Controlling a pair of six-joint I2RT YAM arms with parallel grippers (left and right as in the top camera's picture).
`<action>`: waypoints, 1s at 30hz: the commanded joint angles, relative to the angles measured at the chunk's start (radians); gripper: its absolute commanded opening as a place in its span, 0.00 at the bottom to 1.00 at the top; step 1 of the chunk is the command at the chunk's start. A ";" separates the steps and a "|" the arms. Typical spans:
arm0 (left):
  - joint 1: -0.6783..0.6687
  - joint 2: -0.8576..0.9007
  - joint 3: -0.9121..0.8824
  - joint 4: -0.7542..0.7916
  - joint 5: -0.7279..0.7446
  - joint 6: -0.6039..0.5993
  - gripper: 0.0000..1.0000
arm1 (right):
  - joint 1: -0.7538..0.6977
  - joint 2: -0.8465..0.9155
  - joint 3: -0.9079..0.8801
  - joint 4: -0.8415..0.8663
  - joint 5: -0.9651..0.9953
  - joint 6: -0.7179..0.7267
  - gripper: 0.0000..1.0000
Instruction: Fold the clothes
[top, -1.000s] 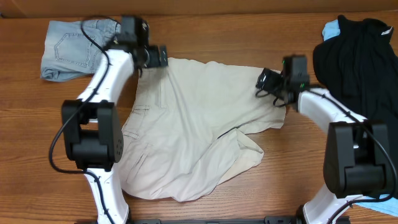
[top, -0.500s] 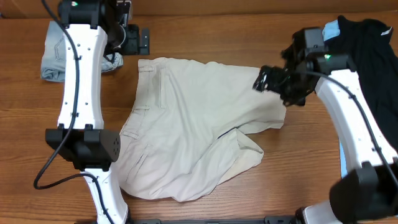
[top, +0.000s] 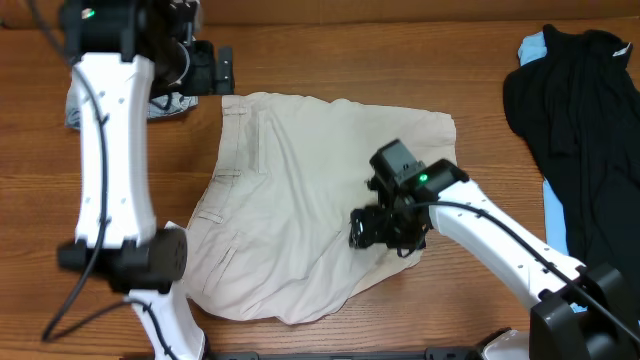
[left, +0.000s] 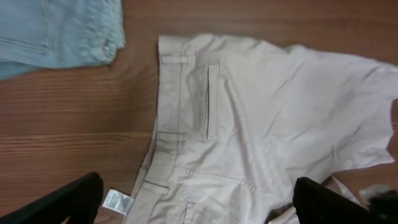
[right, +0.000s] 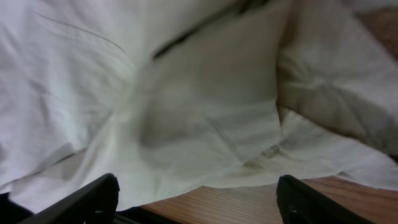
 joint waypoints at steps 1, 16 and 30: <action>-0.003 -0.165 0.009 -0.003 -0.052 -0.011 1.00 | 0.005 -0.066 -0.054 0.024 -0.016 0.042 0.86; -0.004 -0.251 -0.017 -0.003 -0.058 -0.011 1.00 | 0.005 -0.072 -0.224 0.266 0.021 0.015 0.31; -0.004 -0.251 -0.040 -0.003 -0.064 0.013 1.00 | 0.004 -0.238 -0.207 0.109 0.018 0.066 0.04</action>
